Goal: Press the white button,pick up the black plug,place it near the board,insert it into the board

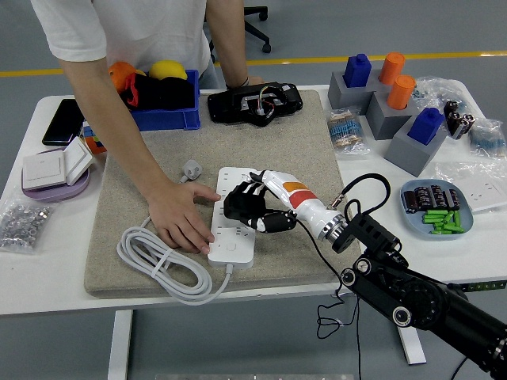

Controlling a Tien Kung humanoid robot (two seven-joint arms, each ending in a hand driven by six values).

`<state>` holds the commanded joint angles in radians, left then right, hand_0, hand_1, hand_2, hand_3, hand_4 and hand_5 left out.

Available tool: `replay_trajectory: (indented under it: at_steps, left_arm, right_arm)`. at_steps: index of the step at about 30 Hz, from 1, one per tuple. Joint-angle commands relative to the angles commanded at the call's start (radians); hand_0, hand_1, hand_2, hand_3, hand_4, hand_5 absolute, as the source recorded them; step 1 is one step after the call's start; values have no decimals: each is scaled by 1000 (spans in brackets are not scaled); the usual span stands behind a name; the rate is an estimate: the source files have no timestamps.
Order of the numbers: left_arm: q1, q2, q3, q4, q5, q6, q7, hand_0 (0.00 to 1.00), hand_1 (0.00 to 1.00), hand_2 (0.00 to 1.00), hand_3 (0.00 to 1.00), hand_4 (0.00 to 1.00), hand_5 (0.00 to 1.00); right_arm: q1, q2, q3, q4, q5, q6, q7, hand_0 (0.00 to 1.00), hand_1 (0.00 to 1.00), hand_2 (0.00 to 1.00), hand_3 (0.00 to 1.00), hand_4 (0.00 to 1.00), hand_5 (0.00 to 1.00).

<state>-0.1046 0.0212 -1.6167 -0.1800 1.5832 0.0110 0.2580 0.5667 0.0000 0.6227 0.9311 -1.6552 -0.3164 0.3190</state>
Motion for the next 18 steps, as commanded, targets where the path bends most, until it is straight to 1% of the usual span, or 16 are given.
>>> replay_trajectory:
  at_steps: [7,18]
  left_arm:
    - [-2,4,-1,0,6,-1,1,466,499,512,577,599,257]
    - [0,6,0,0,11,-2,3,466,497,512,577,599,257]
  right_arm:
    - [9,0,1,-29,-13,-2,5,464,428,503,564,746,2]
    - [-1,0,-6,-72,-9,-7,15,467,428,503,564,746,2]
